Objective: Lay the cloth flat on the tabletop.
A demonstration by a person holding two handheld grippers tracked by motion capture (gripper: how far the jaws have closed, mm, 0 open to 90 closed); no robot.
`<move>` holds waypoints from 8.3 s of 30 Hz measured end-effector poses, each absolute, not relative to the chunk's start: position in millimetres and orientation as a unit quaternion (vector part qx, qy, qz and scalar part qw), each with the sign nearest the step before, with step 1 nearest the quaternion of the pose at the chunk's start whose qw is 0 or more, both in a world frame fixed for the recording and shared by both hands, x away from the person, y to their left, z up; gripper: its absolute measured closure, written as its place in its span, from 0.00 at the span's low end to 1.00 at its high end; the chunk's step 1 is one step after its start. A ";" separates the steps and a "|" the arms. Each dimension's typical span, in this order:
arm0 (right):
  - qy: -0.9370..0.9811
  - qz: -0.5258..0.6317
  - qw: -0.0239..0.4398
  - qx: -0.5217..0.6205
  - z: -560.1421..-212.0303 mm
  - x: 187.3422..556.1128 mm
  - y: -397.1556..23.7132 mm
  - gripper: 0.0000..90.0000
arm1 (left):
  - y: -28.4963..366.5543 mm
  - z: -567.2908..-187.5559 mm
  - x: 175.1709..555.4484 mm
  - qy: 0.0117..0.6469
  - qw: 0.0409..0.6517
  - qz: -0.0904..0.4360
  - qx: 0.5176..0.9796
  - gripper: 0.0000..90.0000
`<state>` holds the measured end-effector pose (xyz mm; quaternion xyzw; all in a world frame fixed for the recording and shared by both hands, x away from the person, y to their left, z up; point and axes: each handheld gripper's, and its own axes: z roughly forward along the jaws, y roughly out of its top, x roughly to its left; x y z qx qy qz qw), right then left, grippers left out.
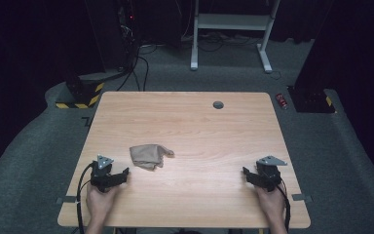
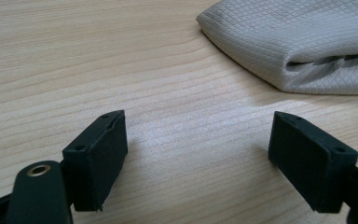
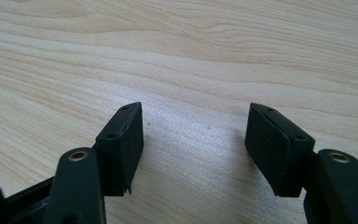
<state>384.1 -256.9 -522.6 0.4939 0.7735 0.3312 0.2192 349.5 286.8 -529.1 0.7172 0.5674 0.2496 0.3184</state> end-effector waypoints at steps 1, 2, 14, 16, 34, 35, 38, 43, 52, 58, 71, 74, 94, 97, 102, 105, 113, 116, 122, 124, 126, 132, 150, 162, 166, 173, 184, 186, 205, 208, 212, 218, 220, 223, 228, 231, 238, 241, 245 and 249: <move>0.774 0.331 0.219 0.494 -522.6 384.1 -256.9 0.41 | 286.7 -529.0 349.4 0.568 0.318 0.250 0.717 0.22; 0.774 0.331 0.219 0.494 -522.6 384.1 -256.9 0.41 | 286.7 -529.0 349.4 0.568 0.318 0.250 0.717 0.22; 0.775 0.331 0.219 0.492 -522.6 384.3 -257.0 0.40 | 285.9 -528.8 347.2 0.566 0.318 0.248 0.720 0.22; 0.775 0.331 0.219 0.491 -522.6 384.3 -256.9 0.40 | 286.5 -528.8 347.0 0.566 0.320 0.248 0.718 0.23; 0.775 0.331 0.219 0.491 -522.6 384.2 -256.9 0.40 | 286.5 -522.4 345.3 0.563 0.335 0.243 0.716 0.26; 0.775 0.331 0.219 0.491 -522.6 384.2 -256.9 0.40 | 285.6 -521.2 345.5 0.561 0.338 0.243 0.716 0.26; 0.775 0.331 0.219 0.491 -522.6 384.2 -256.9 0.40 | 283.3 -517.7 346.0 0.557 0.349 0.238 0.715 0.28; 0.775 0.331 0.219 0.491 -522.6 384.2 -256.9 0.40 | 278.9 -512.8 346.9 0.548 0.358 0.236 0.718 0.28; 0.775 0.331 0.219 0.491 -522.6 384.3 -257.0 0.40 | 267.5 -507.7 352.0 0.535 0.367 0.229 0.726 0.28; 0.775 0.331 0.219 0.491 -522.6 384.2 -256.9 0.40 | 248.2 -501.0 360.6 0.515 0.373 0.223 0.738 0.28; 0.775 0.331 0.219 0.491 -522.6 384.2 -256.9 0.39 | 212.9 -498.5 381.2 0.492 0.361 0.210 0.764 0.29; 0.775 0.331 0.218 0.492 -522.6 384.1 -256.8 0.39 | 205.8 -499.7 387.2 0.492 0.354 0.207 0.768 0.29; 0.775 0.331 0.218 0.492 -522.6 384.0 -256.8 0.39 | 185.7 -509.9 411.5 0.487 0.301 0.221 0.789 0.81; 0.775 0.331 0.218 0.492 -522.6 384.0 -256.7 0.39 | 185.8 -509.9 410.5 0.474 0.305 0.222 0.796 0.93; 0.775 0.331 0.218 0.492 -522.6 384.0 -256.8 0.39 | 183.3 -509.0 409.2 0.468 0.321 0.211 0.796 0.96; 0.775 0.331 0.218 0.492 -522.6 384.0 -256.8 0.39 | 179.8 -507.1 407.5 0.460 0.342 0.198 0.795 0.96; 0.775 0.331 0.218 0.492 -522.6 384.0 -256.8 0.39 | 160.3 -494.1 407.0 0.432 0.374 0.177 0.801 0.96; 0.775 0.331 0.218 0.492 -522.6 384.0 -256.7 0.39 | 150.1 -489.1 406.9 0.418 0.385 0.171 0.805 0.96; 0.775 0.331 0.218 0.492 -522.6 384.1 -256.8 0.39 | 125.0 -485.2 410.0 0.394 0.396 0.157 0.814 0.96; 0.775 0.331 0.218 0.492 -522.6 384.0 -256.8 0.39 | 117.8 -485.9 411.0 0.389 0.401 0.149 0.816 0.96; 0.775 0.331 0.218 0.492 -522.6 384.0 -256.8 0.39 | 110.7 -486.8 411.3 0.384 0.404 0.142 0.818 0.96; 0.775 0.331 0.218 0.492 -522.6 384.0 -256.8 0.39 | 91.1 -486.8 412.4 0.363 0.405 0.130 0.829 0.96; 0.775 0.332 0.218 0.491 -522.6 383.8 -256.5 0.40 | 57.2 -491.8 422.2 0.346 0.415 0.100 0.836 0.91; 0.784 0.336 0.211 0.477 -519.9 382.0 -248.9 0.69 | 70.2 -481.8 386.9 0.319 0.390 0.141 0.852 0.66; 0.792 0.352 0.196 0.459 -517.4 381.7 -239.6 0.75 | 78.1 -488.9 374.7 0.322 0.384 0.146 0.853 0.66; 0.803 0.377 0.163 0.431 -508.4 394.5 -206.8 0.75 | 77.5 -502.7 371.5 0.326 0.369 0.137 0.860 0.68; 0.810 0.356 0.157 0.438 -512.5 425.1 -173.1 0.79 | 70.4 -515.4 377.7 0.326 0.348 0.159 0.864 0.73; 0.812 0.353 0.153 0.440 -514.6 427.2 -171.0 0.87 | 70.1 -515.2 378.2 0.324 0.346 0.162 0.865 0.74; 0.806 0.371 0.154 0.435 -496.7 425.8 -180.8 0.99 | 108.7 -491.5 366.8 0.318 0.354 0.187 0.859 1.00; 0.805 0.363 0.152 0.445 -499.5 426.4 -186.1 0.99 | 127.2 -490.0 362.6 0.332 0.354 0.190 0.854 1.00; 0.806 0.360 0.152 0.445 -502.5 426.0 -187.5 0.99 | 150.3 -494.0 361.5 0.356 0.352 0.182 0.846 1.00; 0.809 0.357 0.147 0.444 -502.1 422.2 -184.7 0.98 | 158.2 -491.0 354.4 0.365 0.375 0.169 0.835 0.87; 0.810 0.358 0.148 0.440 -500.6 421.1 -183.2 0.98 | 147.9 -486.6 346.6 0.342 0.381 0.170 0.842 0.77; 0.815 0.358 0.145 0.431 -498.2 418.9 -180.4 0.99 | 131.7 -486.2 340.8 0.320 0.381 0.156 0.854 0.69; 0.817 0.362 0.144 0.424 -492.8 414.4 -177.9 0.99 | 103.4 -500.7 340.8 0.297 0.352 0.132 0.878 0.65; 0.818 0.367 0.147 0.418 -488.8 411.6 -178.9 0.99 | 97.4 -507.5 343.4 0.306 0.339 0.132 0.880 0.65; 0.818 0.369 0.148 0.415 -484.9 410.5 -178.9 0.99 | 96.0 -510.0 349.2 0.300 0.329 0.123 0.887 0.96; 0.819 0.372 0.149 0.412 -482.6 411.0 -175.7 0.99 | 97.6 -508.9 350.7 0.298 0.326 0.116 0.890 1.00; 0.817 0.381 0.150 0.407 -477.7 407.5 -177.7 0.99 | 108.3 -501.7 345.2 0.297 0.337 0.119 0.885 1.00; 0.825 0.385 0.140 0.389 -478.1 399.5 -182.5 0.98 | 128.8 -490.7 336.5 0.304 0.350 0.123 0.877 1.00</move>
